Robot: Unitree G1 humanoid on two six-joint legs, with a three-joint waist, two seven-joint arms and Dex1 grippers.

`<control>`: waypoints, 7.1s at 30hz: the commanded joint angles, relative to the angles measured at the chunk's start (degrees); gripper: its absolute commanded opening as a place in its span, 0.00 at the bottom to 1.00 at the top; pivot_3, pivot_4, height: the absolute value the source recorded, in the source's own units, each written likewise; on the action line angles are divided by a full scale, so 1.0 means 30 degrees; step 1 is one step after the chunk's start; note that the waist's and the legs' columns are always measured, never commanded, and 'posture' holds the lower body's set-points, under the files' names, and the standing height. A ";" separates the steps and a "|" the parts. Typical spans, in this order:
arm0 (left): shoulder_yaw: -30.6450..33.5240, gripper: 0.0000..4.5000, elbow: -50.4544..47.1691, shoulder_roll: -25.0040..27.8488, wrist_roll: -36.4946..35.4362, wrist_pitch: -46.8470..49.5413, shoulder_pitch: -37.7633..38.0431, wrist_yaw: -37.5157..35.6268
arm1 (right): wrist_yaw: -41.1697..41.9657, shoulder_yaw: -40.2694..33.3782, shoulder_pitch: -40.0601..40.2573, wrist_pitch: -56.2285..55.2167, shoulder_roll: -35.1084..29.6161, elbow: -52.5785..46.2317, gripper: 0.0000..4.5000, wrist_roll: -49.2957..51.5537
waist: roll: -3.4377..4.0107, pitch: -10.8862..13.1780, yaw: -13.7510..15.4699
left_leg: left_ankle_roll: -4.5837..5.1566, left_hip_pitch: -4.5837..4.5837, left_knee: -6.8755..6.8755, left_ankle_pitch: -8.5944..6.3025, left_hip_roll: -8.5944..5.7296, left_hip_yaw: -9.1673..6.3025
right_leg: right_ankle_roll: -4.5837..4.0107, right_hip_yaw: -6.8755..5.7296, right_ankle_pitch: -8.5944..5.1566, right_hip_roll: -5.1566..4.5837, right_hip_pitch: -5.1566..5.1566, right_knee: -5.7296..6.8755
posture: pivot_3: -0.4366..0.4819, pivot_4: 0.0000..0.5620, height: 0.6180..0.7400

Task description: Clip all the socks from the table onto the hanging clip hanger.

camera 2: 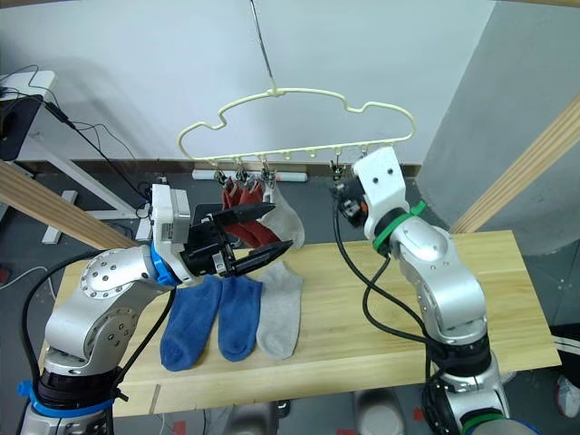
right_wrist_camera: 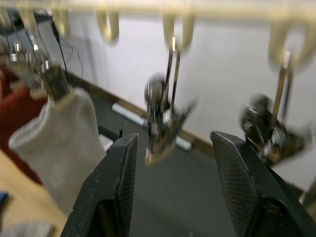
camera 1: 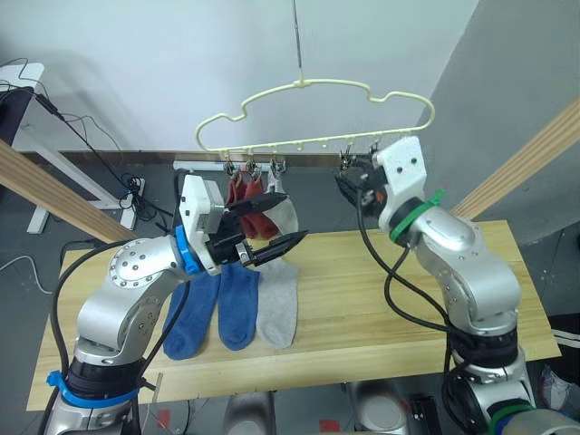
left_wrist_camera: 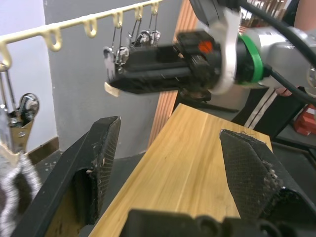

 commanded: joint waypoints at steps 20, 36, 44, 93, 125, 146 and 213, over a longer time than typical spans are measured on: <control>0.0021 0.79 -0.0070 -0.0201 0.0507 -0.0864 -0.0068 -0.0087 | -0.1207 0.0360 -0.0495 0.0702 0.1433 -0.1274 0.42 0.0263 | -0.0005 -0.0065 -0.0056 | 0.0000 0.0023 0.0020 0.0045 -0.0014 0.0015 | -0.0009 -0.0003 0.0005 0.0003 -0.0022 0.0141 | 0.22 0.50 1.00; -0.0121 0.79 -0.0069 -0.0241 0.0553 -0.0894 -0.0050 -0.0084 | -0.1849 0.0739 -0.1730 -0.0177 0.3227 0.0061 0.42 0.0206 | -0.0005 -0.0129 -0.0061 | -0.0022 0.0025 0.0019 0.0066 -0.0018 0.0007 | -0.0014 -0.0002 0.0009 0.0001 -0.0027 0.0159 | 0.22 0.49 1.00; -0.0170 0.79 -0.0037 -0.0223 0.0542 -0.0951 -0.0034 -0.0073 | -0.2162 0.0755 -0.1634 -0.1031 0.3675 0.0381 0.42 0.0090 | -0.0005 -0.0139 -0.0064 | -0.0029 0.0026 0.0020 0.0078 -0.0019 0.0005 | -0.0016 -0.0003 0.0010 0.0002 -0.0034 0.0184 | 0.23 0.48 1.00; -0.3563 0.99 0.4708 -0.6958 0.8918 -0.0005 0.5372 1.1178 | -0.2739 0.0819 -0.1485 -0.2325 0.3741 0.1286 0.00 0.0134 | -0.0005 -0.0432 -0.0108 | -0.0009 0.0047 0.0018 0.0132 -0.0045 -0.0015 | -0.0034 0.0001 0.0021 -0.0005 -0.0041 0.0262 | 0.21 0.51 1.00; -0.4106 0.11 0.5831 -0.7295 1.0482 0.1942 0.5902 1.1497 | -0.2707 0.0860 -0.1371 -0.1821 0.4096 0.1098 0.00 0.0371 | -0.0006 -0.0461 -0.0179 | 0.0007 0.0057 0.0014 0.0143 -0.0045 -0.0012 | -0.0044 0.0002 0.0027 -0.0006 -0.0033 0.0259 | 0.20 0.52 1.00; -0.3664 0.01 0.5358 -0.5784 0.7913 -1.0299 0.4703 0.5074 | -0.2479 0.0823 -0.1456 -0.1965 0.4277 0.1060 0.00 0.0580 | -0.0004 -0.0463 -0.0127 | 0.0007 0.0045 -0.0010 0.0143 -0.0039 -0.0015 | -0.0045 -0.0007 0.0028 -0.0023 -0.0038 0.0214 | 0.20 0.51 1.00; -0.3470 0.47 0.7089 -0.6552 0.8737 -0.9693 0.1841 0.6213 | 0.1318 -0.0130 0.0571 0.1369 -0.1033 -0.3752 0.43 0.5534 | -0.0006 -0.0464 -0.0485 | 0.0012 0.0034 -0.0015 0.0144 -0.0067 -0.0020 | -0.0040 -0.0021 0.0027 -0.0011 -0.0024 0.0188 | 0.19 0.50 1.00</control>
